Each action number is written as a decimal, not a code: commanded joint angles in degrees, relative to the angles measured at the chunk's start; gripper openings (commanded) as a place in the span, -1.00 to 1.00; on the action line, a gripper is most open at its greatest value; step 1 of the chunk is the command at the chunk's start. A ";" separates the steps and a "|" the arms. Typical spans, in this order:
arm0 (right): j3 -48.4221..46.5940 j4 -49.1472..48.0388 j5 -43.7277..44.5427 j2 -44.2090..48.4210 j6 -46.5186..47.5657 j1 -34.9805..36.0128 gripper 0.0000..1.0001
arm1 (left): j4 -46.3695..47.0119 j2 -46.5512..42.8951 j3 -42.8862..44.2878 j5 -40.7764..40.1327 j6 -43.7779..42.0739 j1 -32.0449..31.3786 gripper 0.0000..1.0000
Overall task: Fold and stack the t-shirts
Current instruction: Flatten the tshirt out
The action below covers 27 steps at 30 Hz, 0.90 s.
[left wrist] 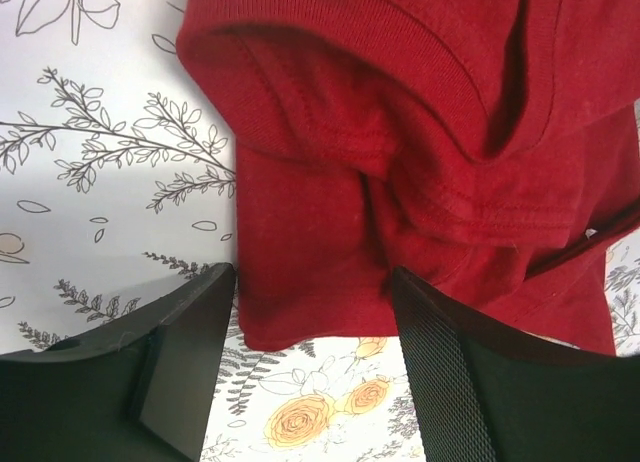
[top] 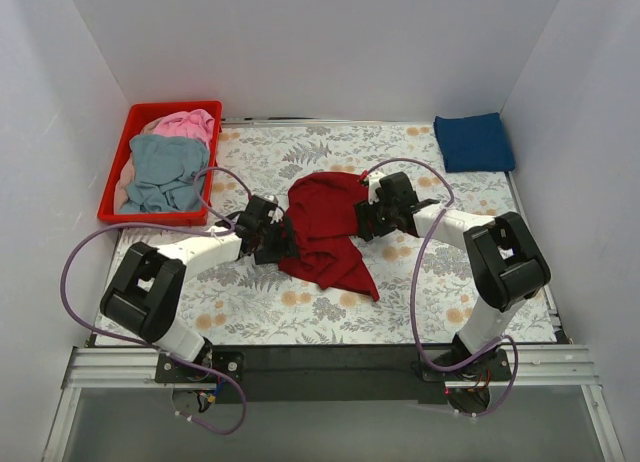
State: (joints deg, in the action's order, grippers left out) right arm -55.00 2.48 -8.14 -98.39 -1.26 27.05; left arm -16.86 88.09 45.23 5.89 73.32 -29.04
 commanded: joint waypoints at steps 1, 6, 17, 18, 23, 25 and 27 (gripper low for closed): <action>-2.39 -0.64 5.85 -1.88 0.99 0.81 0.33 | -1.68 2.17 1.08 -1.67 -0.19 -0.58 0.24; -2.57 0.42 10.05 -4.35 1.08 1.95 0.16 | -2.30 4.01 2.23 -1.85 -0.72 -1.02 0.08; -10.44 4.80 10.16 2.66 3.89 2.04 -0.97 | -0.55 14.89 9.59 3.67 1.12 -1.55 -0.76; -12.22 5.95 10.16 3.72 4.59 2.04 -0.97 | -0.02 16.13 10.57 4.65 1.73 -1.55 -0.82; -25.92 13.41 8.76 9.53 7.14 2.04 -0.97 | 4.20 23.78 21.18 9.57 7.00 -2.08 -0.98; -31.99 14.74 6.40 11.46 8.11 2.13 -0.97 | 6.40 26.68 25.94 10.98 9.02 -2.51 -1.00; -35.51 15.88 4.20 12.51 8.64 2.13 -0.97 | 9.20 28.09 34.07 11.77 11.49 -3.30 -1.00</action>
State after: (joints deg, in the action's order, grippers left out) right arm -84.75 15.70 -0.30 -90.21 4.97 28.91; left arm -12.27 114.63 71.24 16.16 80.71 -31.05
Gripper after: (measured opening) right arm 0.031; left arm 0.053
